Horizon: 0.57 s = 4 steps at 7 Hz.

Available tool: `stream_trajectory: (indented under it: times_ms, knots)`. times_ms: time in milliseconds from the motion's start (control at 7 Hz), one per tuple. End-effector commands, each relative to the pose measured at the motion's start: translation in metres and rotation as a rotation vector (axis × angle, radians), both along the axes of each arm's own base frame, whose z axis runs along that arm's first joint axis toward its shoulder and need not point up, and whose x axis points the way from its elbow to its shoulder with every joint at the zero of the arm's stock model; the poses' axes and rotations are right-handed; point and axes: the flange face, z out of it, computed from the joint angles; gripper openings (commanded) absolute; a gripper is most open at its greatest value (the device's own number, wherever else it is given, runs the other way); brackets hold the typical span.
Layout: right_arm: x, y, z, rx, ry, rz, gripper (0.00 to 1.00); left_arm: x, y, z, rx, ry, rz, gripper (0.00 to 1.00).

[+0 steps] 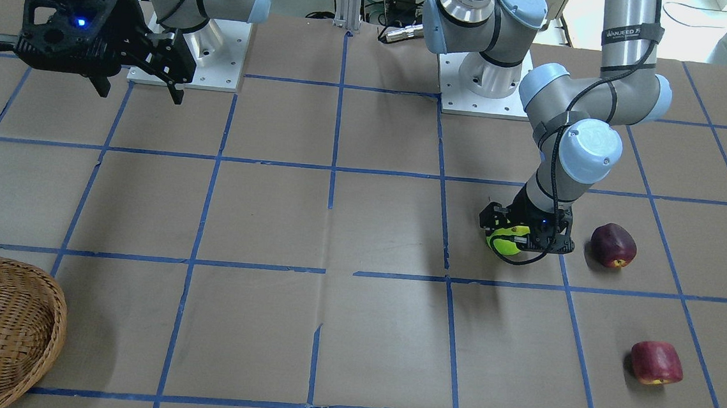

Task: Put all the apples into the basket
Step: 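Lower the left gripper onto the green apple and grasp it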

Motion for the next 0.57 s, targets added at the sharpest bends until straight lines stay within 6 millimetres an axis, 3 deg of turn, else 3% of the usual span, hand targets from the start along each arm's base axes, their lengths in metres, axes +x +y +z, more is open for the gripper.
stream_trajectory:
  times_ms: [0, 143, 286, 429]
  knots:
    - [0.0, 0.0, 0.0, 0.001, 0.0, 0.0, 1.0, 0.001, -0.004, -0.013, 0.013, 0.006, -0.002, 0.89]
    - [0.0, 0.0, 0.0, 0.003, 0.0, 0.0, 1.0, 0.001, -0.006, -0.012, 0.01, 0.005, 0.0, 0.52]
    - [0.0, 0.0, 0.0, 0.003, 0.0, 0.0, 1.0, 0.0, -0.011, -0.009, 0.001, 0.007, 0.006, 0.46]
    - [0.0, 0.0, 0.0, 0.003, 0.0, 0.0, 1.0, -0.008, -0.022, 0.005, -0.034, 0.029, 0.091, 0.46]
